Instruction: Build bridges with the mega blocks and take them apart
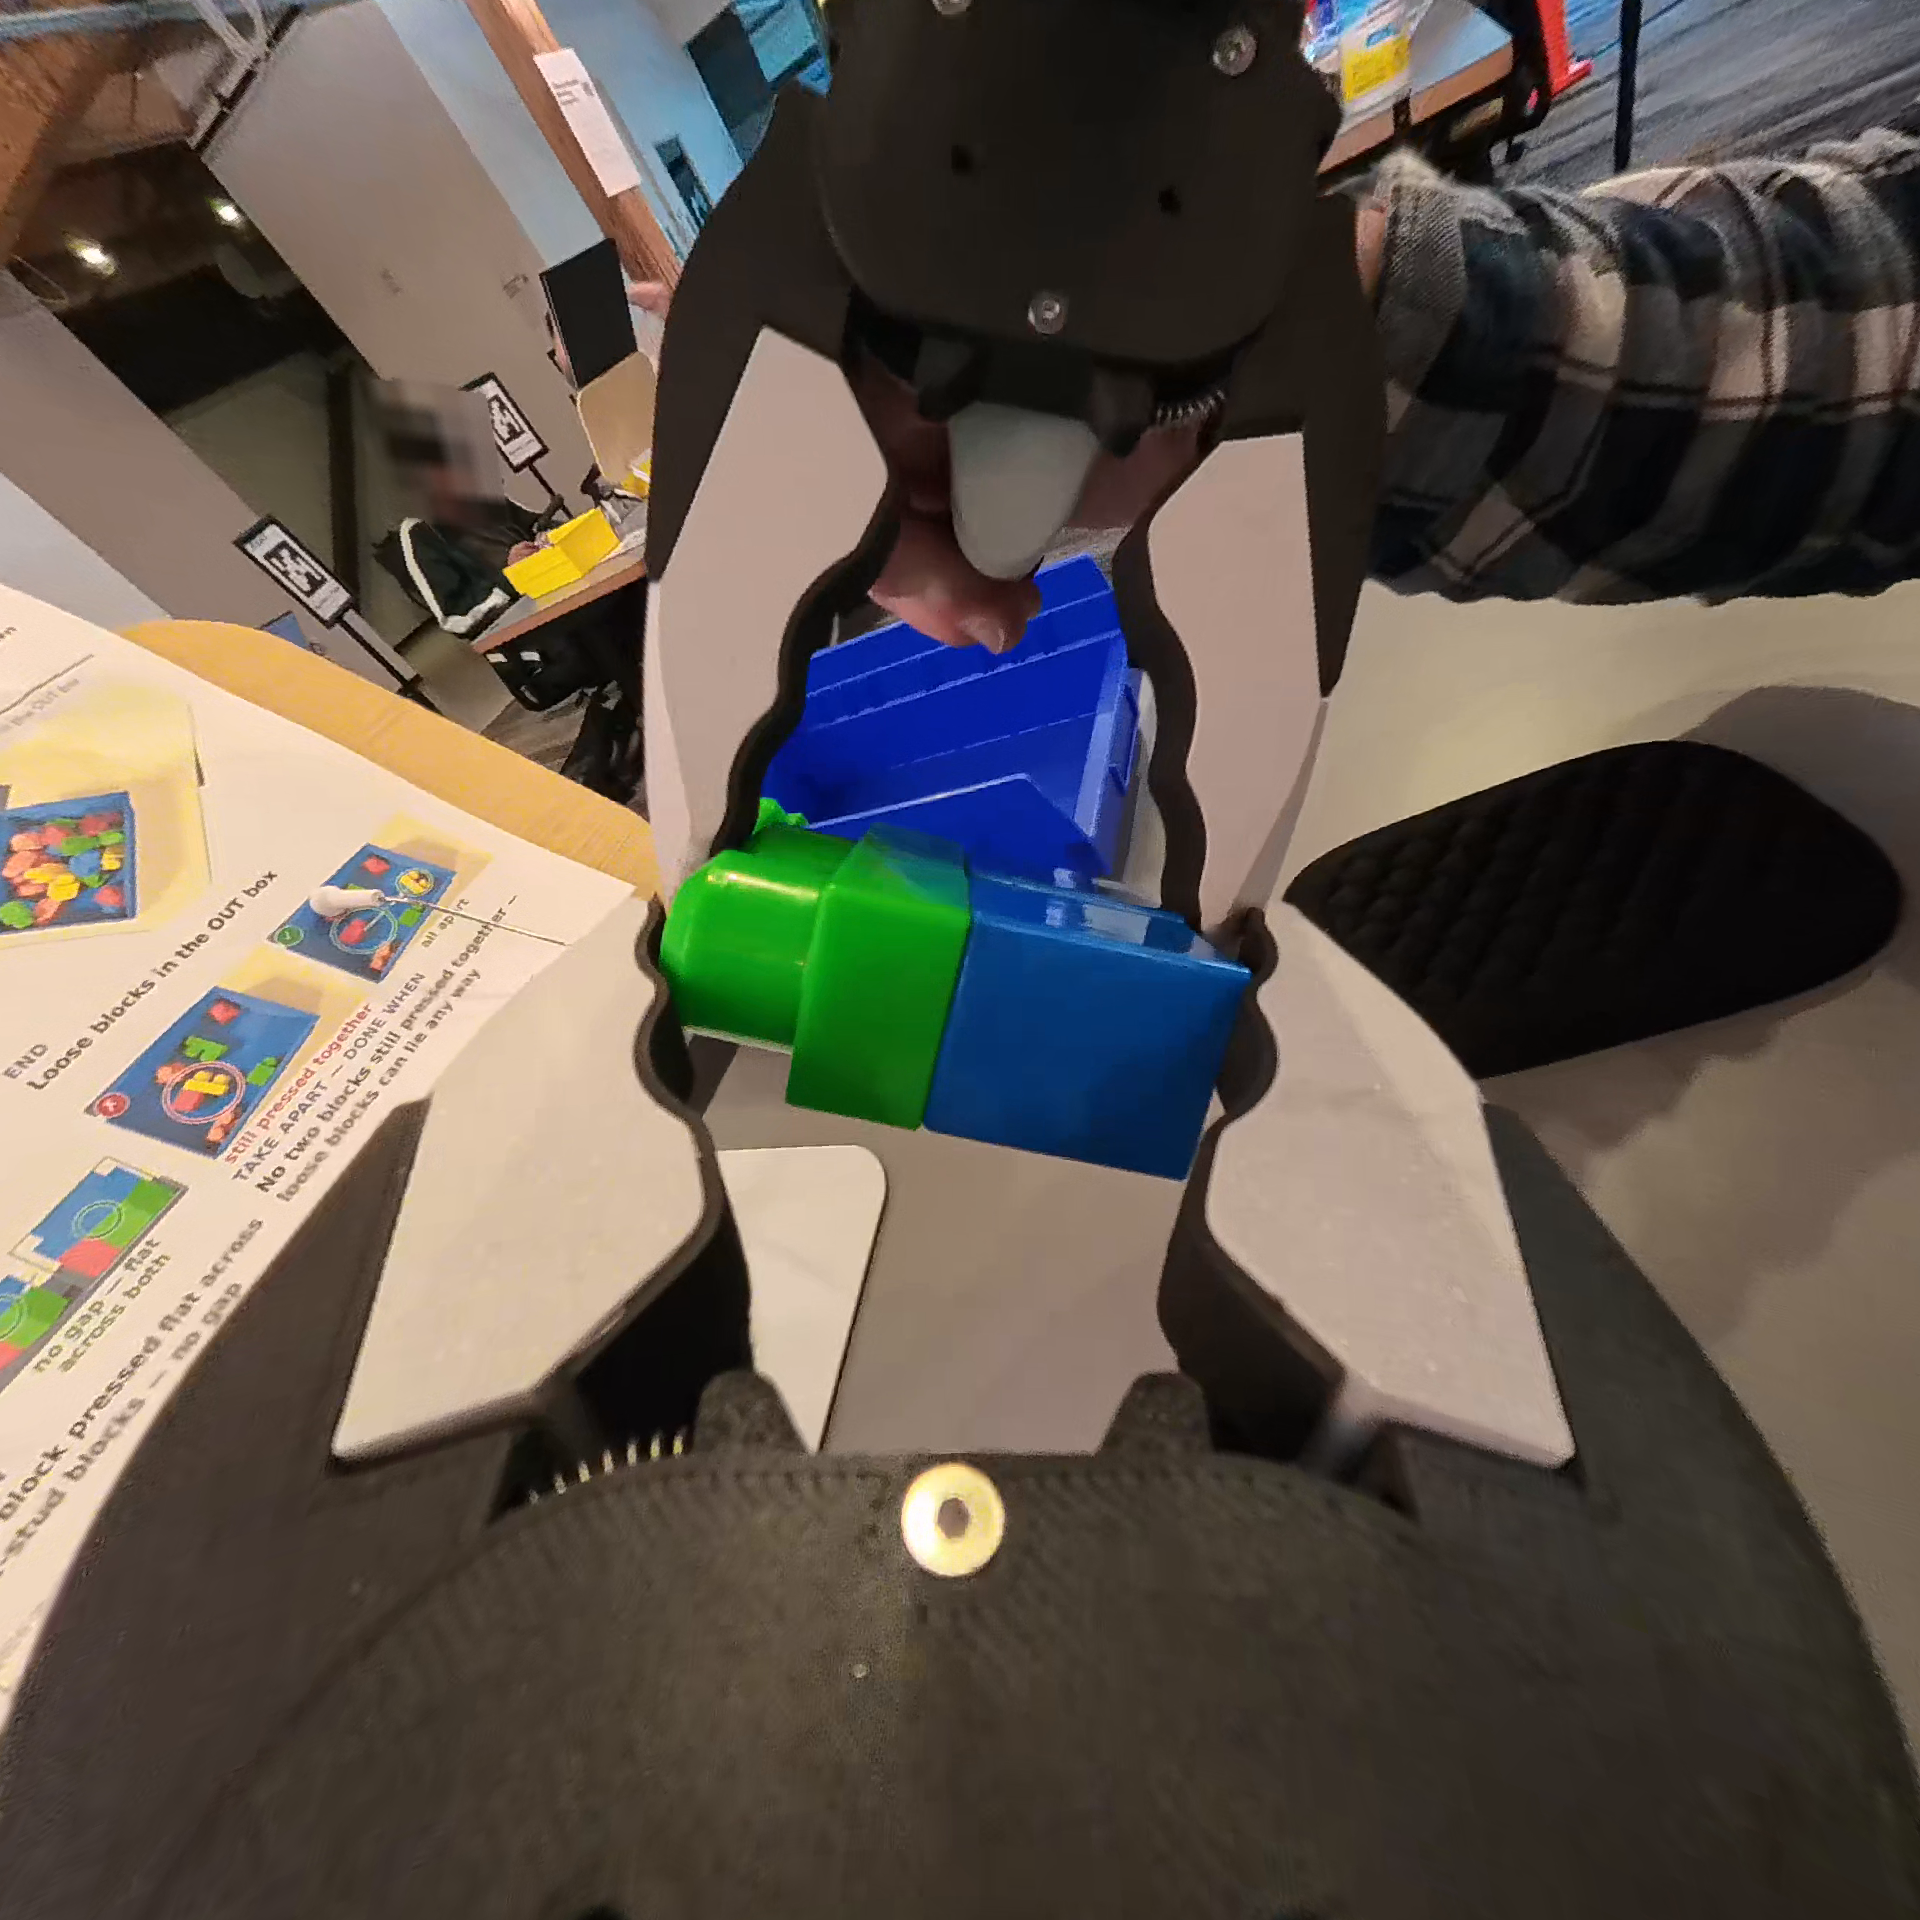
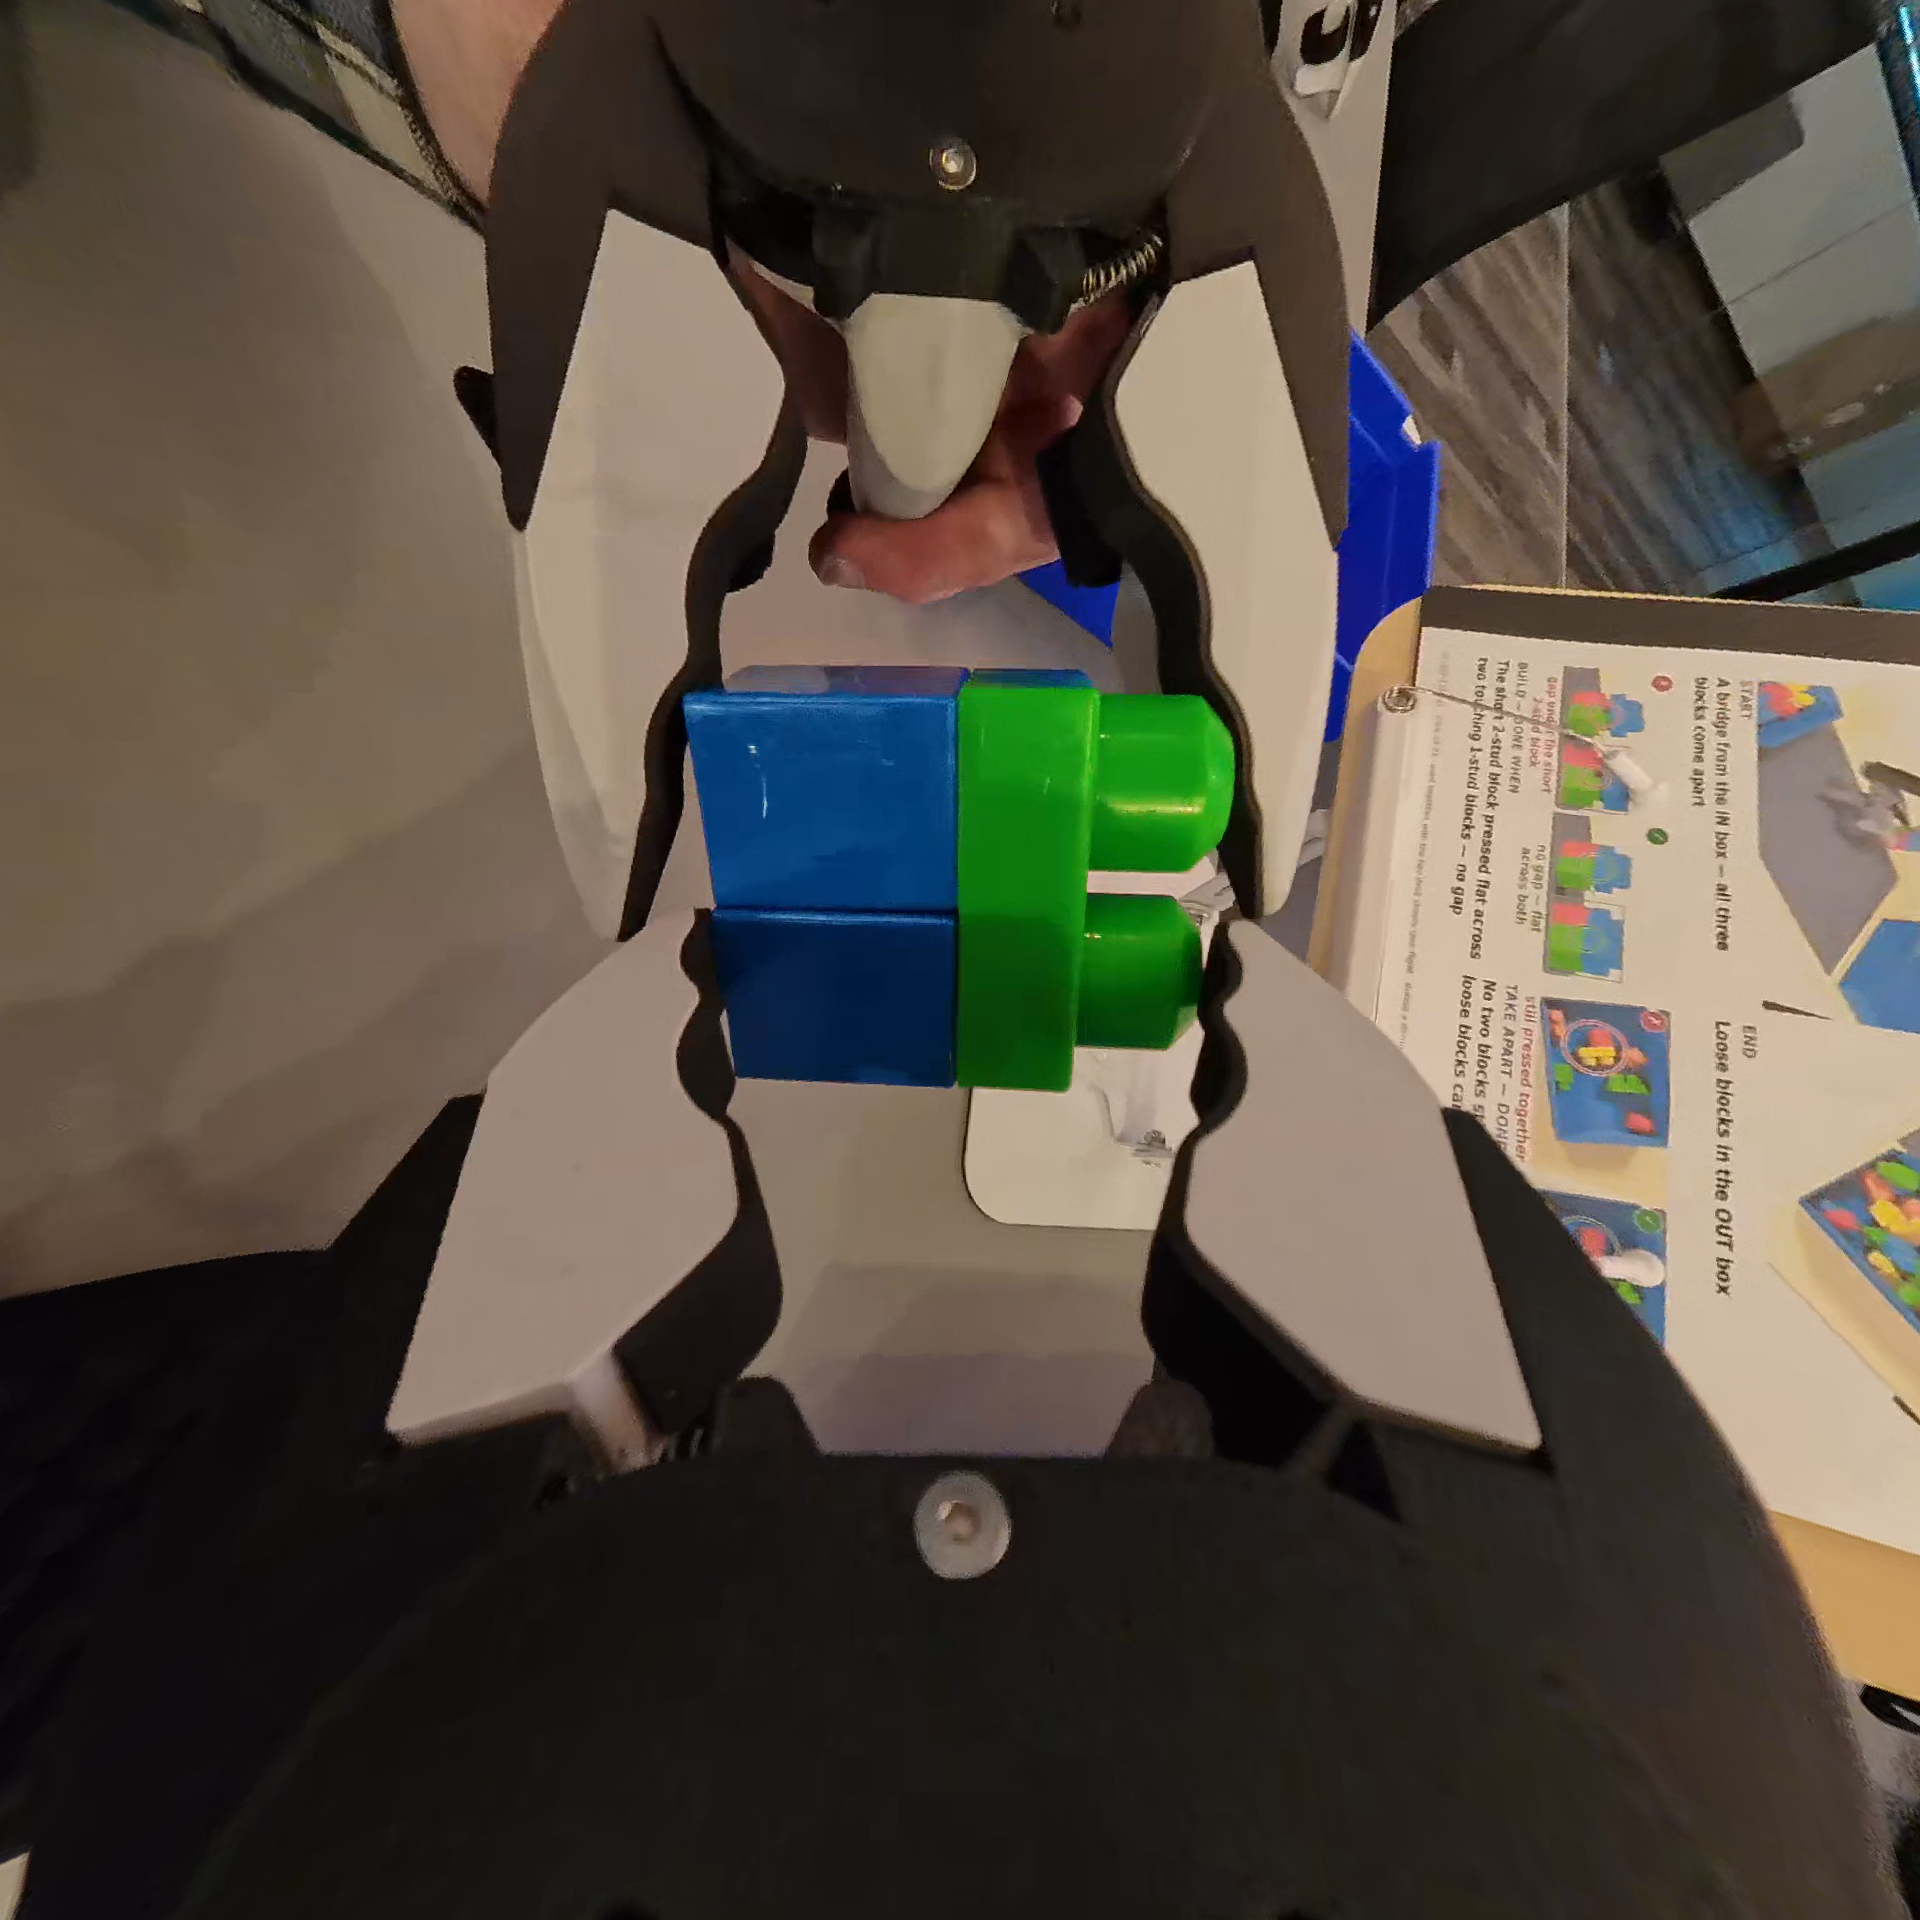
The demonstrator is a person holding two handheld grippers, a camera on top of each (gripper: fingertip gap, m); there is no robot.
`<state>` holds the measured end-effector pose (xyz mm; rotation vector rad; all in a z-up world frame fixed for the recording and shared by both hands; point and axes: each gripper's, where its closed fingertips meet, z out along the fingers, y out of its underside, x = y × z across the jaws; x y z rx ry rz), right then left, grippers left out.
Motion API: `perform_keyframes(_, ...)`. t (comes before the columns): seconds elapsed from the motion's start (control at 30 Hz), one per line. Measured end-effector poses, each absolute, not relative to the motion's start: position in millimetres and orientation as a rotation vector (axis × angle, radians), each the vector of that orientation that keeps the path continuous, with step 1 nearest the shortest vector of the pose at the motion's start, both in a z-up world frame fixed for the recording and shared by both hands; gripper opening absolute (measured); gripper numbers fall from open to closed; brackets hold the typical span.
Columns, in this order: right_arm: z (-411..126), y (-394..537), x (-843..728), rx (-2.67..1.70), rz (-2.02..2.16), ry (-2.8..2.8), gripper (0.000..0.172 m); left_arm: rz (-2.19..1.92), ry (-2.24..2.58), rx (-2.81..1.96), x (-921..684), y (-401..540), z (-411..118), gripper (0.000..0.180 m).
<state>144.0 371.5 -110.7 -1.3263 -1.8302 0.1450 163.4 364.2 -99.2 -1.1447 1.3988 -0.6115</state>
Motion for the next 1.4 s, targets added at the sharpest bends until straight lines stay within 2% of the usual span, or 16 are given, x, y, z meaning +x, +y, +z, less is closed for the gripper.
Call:
perform_keyframes(0.2, -111.9, 372.7, 142.2, -1.345, 0.143, -1.826, 0.089, -0.621, 1.394, -1.136, 162.3, 363.1, -97.0, 0.099)
perform_keyframes(0.27, -106.8, 371.7, 142.2, -1.351, 0.21, -1.804, 0.095, -0.671, 1.37, -1.13, 162.2, 361.7, -93.3, 0.099)
perform_keyframes(0.37, -100.6, 359.7, 152.7, -1.391, 0.448, -1.847, 0.092, -0.695, 1.392, -1.084, 161.5, 353.4, -89.1, 0.099)
perform_keyframes(0.43, -90.1, 353.4, 160.5, -1.395, 0.693, -1.847, 0.072, -0.738, 1.417, -1.018, 161.9, 340.0, -81.5, 0.099)
perform_keyframes(0.5, -77.9, 347.5, 165.6, -1.418, 1.008, -1.821, 0.078, -0.725, 1.461, -0.953, 163.9, 327.9, -76.2, 0.099)
perform_keyframes(0.6, -65.6, 324.1, 167.1, -1.369, 1.401, -1.889, 0.061, -0.683, 1.539, -0.88, 170.6, 311.9, -74.7, 0.099)
perform_keyframes(0.7, -70.3, 304.1, 164.9, -1.343, 1.534, -2.027, 0.044, -0.636, 1.609, -0.825, 178.1, 298.3, -77.3, 0.099)
perform_keyframes(0.77, -73.4, 295.4, 162.7, -1.299, 1.531, -2.095, 0.034, -0.612, 1.648, -0.794, 181.8, 290.4, -80.5, 0.099)
perform_keyframes(0.9, -76.4, 298.1, 167.5, -1.312, 1.421, -2.136, 0.034, -0.536, 1.639, -0.805, 183.7, 292.4, -82.7, 0.099)
perform_keyframes(0.97, -76.6, 309.6, 177.1, -1.351, 1.299, -2.126, 0.034, -0.552, 1.574, -0.811, 180.4, 295.4, -71.6, 0.106)
perform_keyframes(1.03, -68.4, 325.9, 198.3, -1.39, 1.205, -2.071, 0.034, -0.525, 1.54, -0.854, 171.4, 305.3, -64.7, 0.107)
perform_keyframes(1.1, -68.6, 360.7, 234.8, -1.507, 0.966, -1.994, 0.034, -0.505, 1.538, -0.874, 159.5, 311.3, -63.7, 0.092)
perform_keyframes(1.23, -89.9, 439.6, 341.5, -1.803, 0.457, -1.834, 0.034, -0.518, 1.53, -0.935, 139.7, 318.9, -72.7, 0.045)
perform_keyframes(1.4, -140.0, 494.8, 442.9, -2.093, 0.17, -1.709, 0.034, -0.525, 1.543, -1.008, 136.0, 325.6, -93.6, 0.027)
